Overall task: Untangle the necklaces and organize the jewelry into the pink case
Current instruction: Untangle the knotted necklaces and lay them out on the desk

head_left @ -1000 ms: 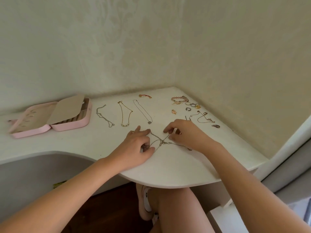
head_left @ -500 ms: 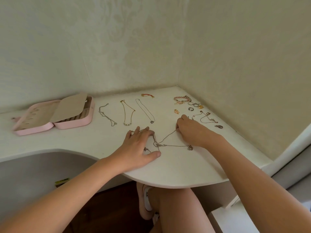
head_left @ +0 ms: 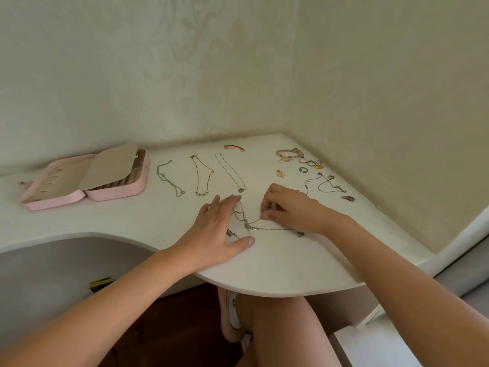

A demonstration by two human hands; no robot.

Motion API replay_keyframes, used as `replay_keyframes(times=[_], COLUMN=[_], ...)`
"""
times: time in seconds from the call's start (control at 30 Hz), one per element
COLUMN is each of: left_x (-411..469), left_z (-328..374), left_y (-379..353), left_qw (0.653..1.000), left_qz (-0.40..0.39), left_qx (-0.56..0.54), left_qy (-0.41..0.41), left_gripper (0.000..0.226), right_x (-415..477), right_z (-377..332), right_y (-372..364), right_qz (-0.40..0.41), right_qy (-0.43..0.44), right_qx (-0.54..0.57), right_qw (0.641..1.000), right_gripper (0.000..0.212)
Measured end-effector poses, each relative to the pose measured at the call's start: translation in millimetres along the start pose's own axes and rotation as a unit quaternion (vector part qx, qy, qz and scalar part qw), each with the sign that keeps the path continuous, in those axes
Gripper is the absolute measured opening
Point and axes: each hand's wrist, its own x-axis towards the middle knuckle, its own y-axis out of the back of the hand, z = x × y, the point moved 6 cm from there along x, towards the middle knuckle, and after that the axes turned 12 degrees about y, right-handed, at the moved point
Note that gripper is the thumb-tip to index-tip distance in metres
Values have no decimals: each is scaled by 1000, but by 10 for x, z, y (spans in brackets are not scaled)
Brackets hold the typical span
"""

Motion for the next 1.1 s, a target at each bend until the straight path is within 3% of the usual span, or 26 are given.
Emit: replay_keyframes(times=[0.17,0.27,0.5,0.63,0.8,0.93,1.03,1.1], left_x=[5,39,124,180,164,181,269,312], left_z=[-16,-41,-62,-74,-42,-124,-179,-176], left_y=[-15,-43,-120,-156,-75,98,132,126], left_qw=[1000,999,991,987,997,993,992,993], left_qz=[-4,-7,-15,-21,21,107,110,98], left_qx=[9,32,127,148,71,-40,-52,-47], left_qy=[1,-1,27,49,13,-20,-36,-52], left_gripper=[85,80,64,66,58,16,12,14], right_x=[-85,-209,-252,-243,-219,-165,-44,94], right_z=[36,149,294,409,807,1037,1005,816], right_y=[-12,107,293,537,627,605,598,633], right_qz=[8,42,49,94,21,-19,-50,-16], right_qy=[21,-4,-66,-80,-175,-212,-215,-174], right_qx=[-134,-128,-124,-174,-217,-245,-253,-217], right_qw=[991,991,989,977,960,946,942,961], right_gripper=[14,6,12,8,2,13,19,16])
